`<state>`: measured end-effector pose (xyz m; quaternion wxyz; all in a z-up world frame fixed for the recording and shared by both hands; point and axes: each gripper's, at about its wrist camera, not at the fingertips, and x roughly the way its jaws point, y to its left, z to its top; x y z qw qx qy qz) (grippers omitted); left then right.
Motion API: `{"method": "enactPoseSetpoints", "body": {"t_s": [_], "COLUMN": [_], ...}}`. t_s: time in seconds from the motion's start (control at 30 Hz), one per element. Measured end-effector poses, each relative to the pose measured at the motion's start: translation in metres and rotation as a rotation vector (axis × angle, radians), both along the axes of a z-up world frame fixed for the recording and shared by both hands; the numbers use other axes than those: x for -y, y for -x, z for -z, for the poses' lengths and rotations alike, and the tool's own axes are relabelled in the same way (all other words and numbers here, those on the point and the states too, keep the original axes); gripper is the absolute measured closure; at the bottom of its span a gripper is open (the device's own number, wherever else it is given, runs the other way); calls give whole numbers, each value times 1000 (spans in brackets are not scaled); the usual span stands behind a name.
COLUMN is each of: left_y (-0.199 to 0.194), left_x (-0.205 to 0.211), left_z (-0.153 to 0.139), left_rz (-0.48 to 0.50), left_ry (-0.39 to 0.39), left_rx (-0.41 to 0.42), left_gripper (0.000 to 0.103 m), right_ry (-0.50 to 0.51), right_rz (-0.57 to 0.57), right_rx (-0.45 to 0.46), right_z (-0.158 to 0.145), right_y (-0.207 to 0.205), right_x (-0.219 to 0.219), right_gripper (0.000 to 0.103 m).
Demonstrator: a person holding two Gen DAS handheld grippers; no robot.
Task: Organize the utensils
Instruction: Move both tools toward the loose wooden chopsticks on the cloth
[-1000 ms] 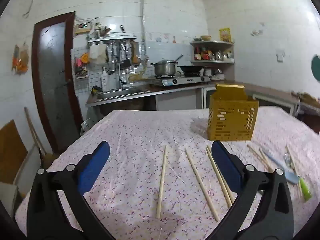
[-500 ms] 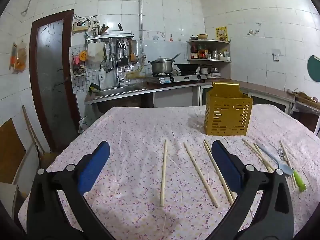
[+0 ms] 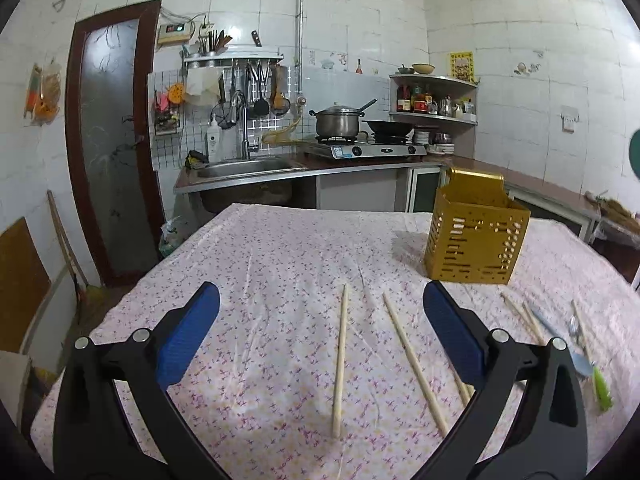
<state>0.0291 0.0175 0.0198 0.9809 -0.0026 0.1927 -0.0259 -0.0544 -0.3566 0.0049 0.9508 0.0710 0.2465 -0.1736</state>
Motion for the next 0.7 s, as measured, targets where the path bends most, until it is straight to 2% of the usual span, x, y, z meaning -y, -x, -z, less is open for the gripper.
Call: {"method": "enactPoseSetpoints", "body": {"t_s": [0.1,0.4,0.5,0.7], "left_y": [-11,-37,-52,-96], "left_x": [2,14,14,16], "left_z": [1,8,9,16], "left_rz": [16,41,50,55], "left_ry": [19,-44,-43,-93], "left_rx": [-42,-81,-117,-207], "left_gripper": [5,5,5,5], "right_ry": [-7,11,10,-49], "right_rz": [-14,-39,-38,-14], "right_rx": [1,-50,-66,-169], "right_z": [-2,-1,-2,10], "right_y": [-4,-27,-39,-85], "right_x": [0,-4,-2,15], "right_gripper": [4,4,4,4]}}
